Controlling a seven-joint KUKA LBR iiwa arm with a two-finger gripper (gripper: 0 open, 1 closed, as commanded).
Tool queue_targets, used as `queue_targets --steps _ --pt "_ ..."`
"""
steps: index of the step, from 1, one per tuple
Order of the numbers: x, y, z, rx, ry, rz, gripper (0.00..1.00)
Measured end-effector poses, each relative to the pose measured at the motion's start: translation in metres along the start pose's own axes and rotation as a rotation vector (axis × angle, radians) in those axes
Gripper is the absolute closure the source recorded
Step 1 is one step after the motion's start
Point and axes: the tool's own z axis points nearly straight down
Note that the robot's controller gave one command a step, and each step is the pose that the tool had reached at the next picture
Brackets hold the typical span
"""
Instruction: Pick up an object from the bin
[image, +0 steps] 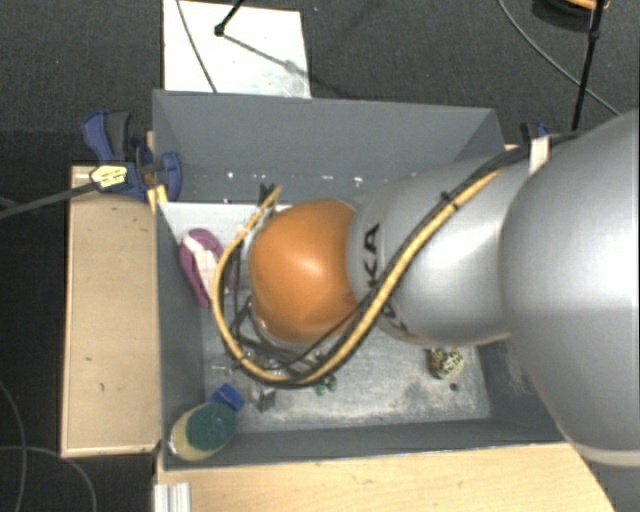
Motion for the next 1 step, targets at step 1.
queue_targets --steps 1 --pt "-0.0005 -0.0004 -0.0009 0.000 -0.002 0.004 0.00"
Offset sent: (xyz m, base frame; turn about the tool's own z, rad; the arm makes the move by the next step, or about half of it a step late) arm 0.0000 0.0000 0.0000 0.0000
